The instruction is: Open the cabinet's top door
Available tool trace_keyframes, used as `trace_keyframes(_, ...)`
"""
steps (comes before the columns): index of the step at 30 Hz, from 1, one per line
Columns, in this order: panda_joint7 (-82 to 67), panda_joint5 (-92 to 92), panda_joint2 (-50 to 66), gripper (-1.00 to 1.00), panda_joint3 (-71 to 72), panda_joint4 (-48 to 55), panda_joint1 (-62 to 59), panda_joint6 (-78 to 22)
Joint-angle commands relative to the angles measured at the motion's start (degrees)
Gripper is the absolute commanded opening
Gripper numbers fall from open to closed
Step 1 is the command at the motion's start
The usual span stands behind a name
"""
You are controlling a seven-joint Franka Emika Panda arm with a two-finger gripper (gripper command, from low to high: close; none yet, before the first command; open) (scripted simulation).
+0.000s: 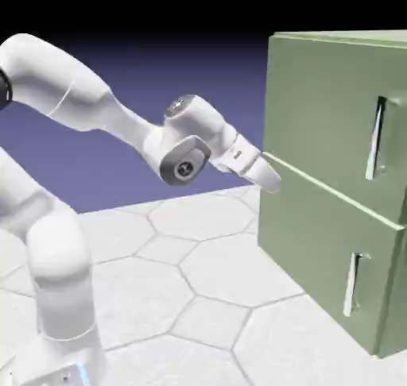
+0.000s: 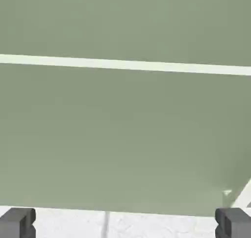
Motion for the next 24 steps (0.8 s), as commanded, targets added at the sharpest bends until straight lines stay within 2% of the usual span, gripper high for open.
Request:
trace_keyframes(1,-1.0,-2.5,-0.4,1.00,-1.1,0.6,1.0,0.0)
trace_keyframes(24,-22.9,-59.8,-8.4,1.00,-25.9,14.7,23.1,-0.7)
